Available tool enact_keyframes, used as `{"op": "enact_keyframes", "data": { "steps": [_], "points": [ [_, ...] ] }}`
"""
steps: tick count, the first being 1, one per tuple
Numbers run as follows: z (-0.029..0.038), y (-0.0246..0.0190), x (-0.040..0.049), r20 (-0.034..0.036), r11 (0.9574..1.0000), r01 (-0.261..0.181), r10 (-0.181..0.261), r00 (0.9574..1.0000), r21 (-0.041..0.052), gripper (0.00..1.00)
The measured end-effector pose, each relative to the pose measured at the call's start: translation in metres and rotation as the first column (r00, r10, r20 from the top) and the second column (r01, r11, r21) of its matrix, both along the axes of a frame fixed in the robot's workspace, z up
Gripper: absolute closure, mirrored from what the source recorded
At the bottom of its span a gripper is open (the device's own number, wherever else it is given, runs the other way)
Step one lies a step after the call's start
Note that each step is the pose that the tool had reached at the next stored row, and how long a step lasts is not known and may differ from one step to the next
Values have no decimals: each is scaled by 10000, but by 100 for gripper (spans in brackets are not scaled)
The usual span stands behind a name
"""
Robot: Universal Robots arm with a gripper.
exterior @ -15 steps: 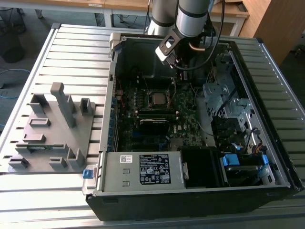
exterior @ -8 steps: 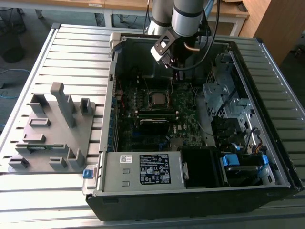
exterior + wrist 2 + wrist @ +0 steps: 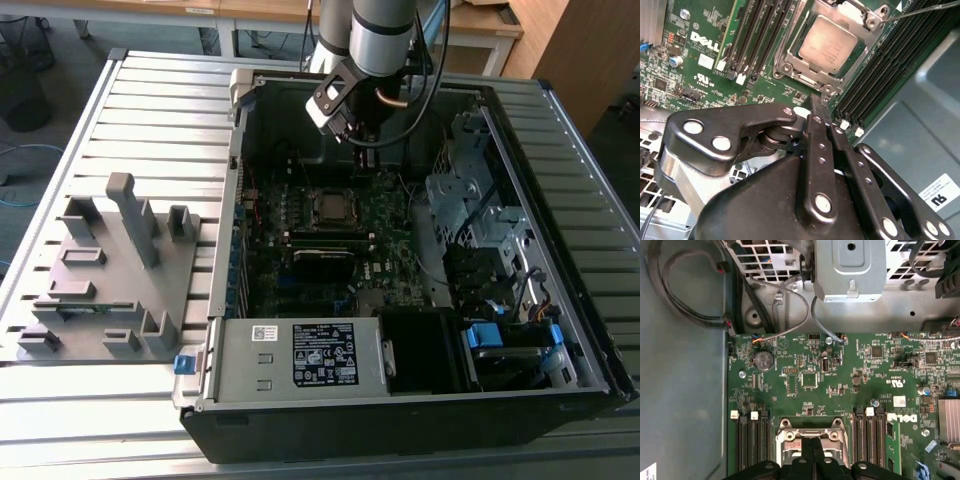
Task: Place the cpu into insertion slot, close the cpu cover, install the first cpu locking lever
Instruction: 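Place the cpu into insertion slot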
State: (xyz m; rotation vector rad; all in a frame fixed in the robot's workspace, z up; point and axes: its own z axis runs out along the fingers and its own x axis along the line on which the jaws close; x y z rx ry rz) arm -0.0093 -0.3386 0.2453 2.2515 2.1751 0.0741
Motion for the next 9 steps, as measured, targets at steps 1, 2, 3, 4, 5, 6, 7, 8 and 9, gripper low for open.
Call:
{"op": "enact_keyframes", "data": {
  "steps": [1, 2, 3, 4, 5, 6, 7, 8, 9],
  "points": [
    [0, 0, 0, -1, 10000, -1, 1, 10000, -1, 90],
    [0, 0, 0, 0, 10000, -1, 1, 10000, 0, 90],
    [0, 0, 0, 0, 10000, -1, 1, 10000, 0, 90],
    [0, 0, -1, 0, 10000, -1, 1, 10000, 0, 90],
    [0, 0, -1, -12, 10000, 0, 0, 10000, 1, 90],
    [-2, 0, -1, -58, 10000, 0, 0, 10000, 4, 90],
    [-4, 0, -1, -144, 10000, 1, -1, 9999, 1, 90],
    [-6, 0, -1, -237, 10000, 0, 0, 9997, 0, 90],
    [-8, 0, -1, -313, 10000, 0, 0, 9995, 0, 90]
  ]
}}
